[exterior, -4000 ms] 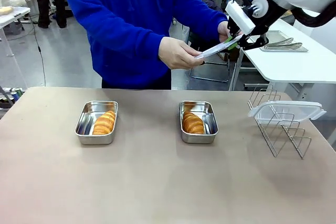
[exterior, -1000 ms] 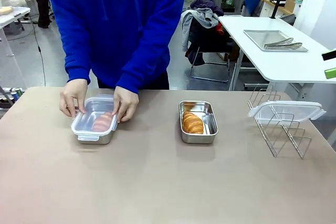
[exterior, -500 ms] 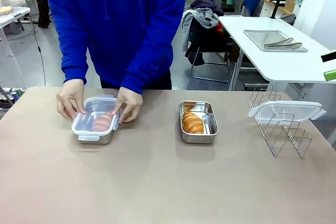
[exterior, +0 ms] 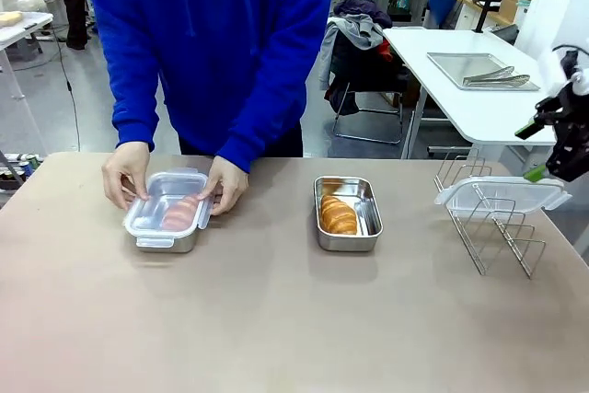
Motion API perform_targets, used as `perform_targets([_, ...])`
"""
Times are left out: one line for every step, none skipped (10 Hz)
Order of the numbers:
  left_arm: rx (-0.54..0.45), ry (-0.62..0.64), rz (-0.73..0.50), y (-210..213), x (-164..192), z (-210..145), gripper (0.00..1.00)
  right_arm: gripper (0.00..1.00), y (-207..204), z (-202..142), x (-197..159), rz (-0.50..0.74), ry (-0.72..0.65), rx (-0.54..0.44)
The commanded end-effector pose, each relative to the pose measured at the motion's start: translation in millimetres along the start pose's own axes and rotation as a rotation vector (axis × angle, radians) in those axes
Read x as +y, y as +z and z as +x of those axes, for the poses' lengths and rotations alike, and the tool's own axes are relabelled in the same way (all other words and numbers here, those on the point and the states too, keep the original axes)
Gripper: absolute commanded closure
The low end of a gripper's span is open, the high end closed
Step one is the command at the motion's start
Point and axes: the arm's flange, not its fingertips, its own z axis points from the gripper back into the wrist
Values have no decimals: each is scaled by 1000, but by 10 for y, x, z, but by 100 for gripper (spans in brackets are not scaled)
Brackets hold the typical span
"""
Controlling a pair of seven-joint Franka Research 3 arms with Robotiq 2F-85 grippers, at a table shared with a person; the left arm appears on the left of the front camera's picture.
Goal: Place the bread in airtight containers.
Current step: Pick up one Airtight Container lid and hand it to the human.
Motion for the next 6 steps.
perform_targets([-6, -22, 0, 2, -8, -5, 0, 0, -85, 27, 125, 11, 16, 128])
perform_targets([-6, -22, 0, 2, -8, -5, 0, 0, -205, 52, 155, 28, 49, 181])
perform_targets([-6, -22, 0, 2, -8, -5, 0, 0, -310, 63, 178, 16, 52, 227])
perform_targets([-6, -22, 0, 2, -8, -5, 0, 0, -395, 60, 168, 8, 63, 243])
perform_targets([-6, -22, 0, 2, -8, -5, 0, 0, -485, 68, 155, 7, 81, 240])
perform_targets([-6, -22, 0, 2, -8, -5, 0, 0, -587, 53, 152, -17, 97, 254])
